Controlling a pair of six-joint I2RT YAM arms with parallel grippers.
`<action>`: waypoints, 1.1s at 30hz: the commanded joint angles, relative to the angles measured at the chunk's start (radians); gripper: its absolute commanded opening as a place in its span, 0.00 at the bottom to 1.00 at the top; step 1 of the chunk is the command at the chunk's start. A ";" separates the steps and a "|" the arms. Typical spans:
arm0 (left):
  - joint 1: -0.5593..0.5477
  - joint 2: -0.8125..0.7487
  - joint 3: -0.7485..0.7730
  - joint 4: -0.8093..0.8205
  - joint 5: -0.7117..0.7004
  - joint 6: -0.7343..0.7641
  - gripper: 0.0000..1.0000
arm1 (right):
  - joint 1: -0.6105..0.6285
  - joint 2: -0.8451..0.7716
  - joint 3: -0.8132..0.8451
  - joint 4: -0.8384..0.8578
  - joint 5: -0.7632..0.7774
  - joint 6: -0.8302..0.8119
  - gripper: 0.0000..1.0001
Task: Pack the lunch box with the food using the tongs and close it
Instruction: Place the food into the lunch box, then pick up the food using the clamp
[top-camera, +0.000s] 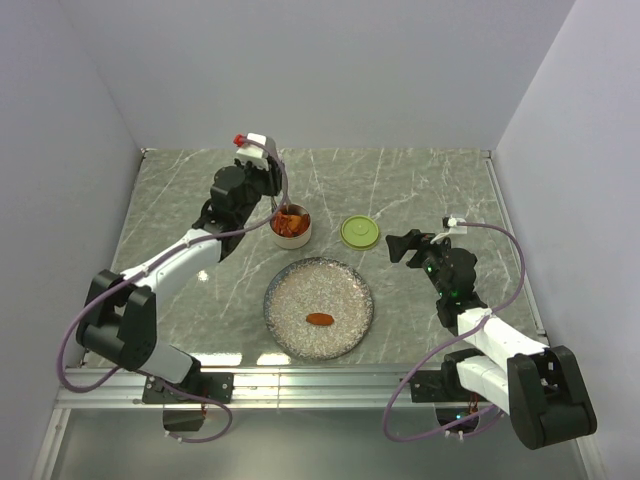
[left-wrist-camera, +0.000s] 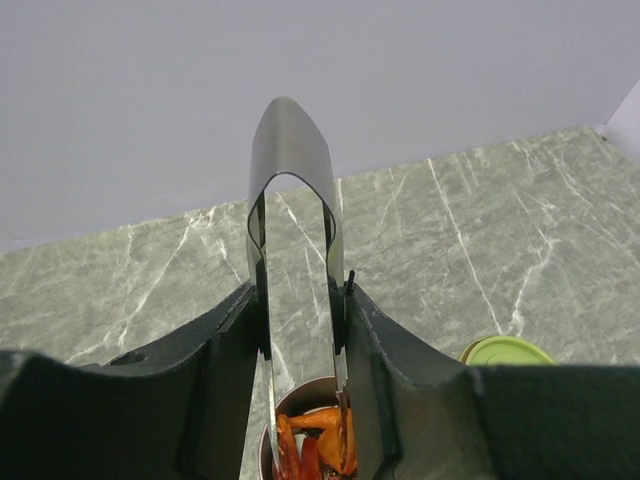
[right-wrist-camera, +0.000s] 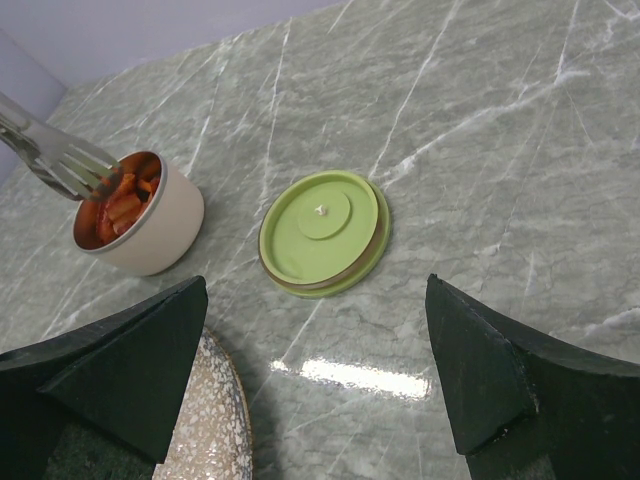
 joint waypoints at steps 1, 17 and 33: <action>-0.014 -0.092 -0.028 0.100 -0.007 -0.005 0.41 | 0.011 0.011 0.051 0.019 0.004 -0.014 0.96; -0.261 -0.337 -0.252 0.002 -0.231 -0.029 0.38 | 0.012 0.008 0.066 0.005 0.008 -0.022 0.96; -0.594 -0.551 -0.432 -0.212 -0.519 -0.212 0.37 | 0.011 -0.034 0.052 0.019 -0.044 -0.014 0.96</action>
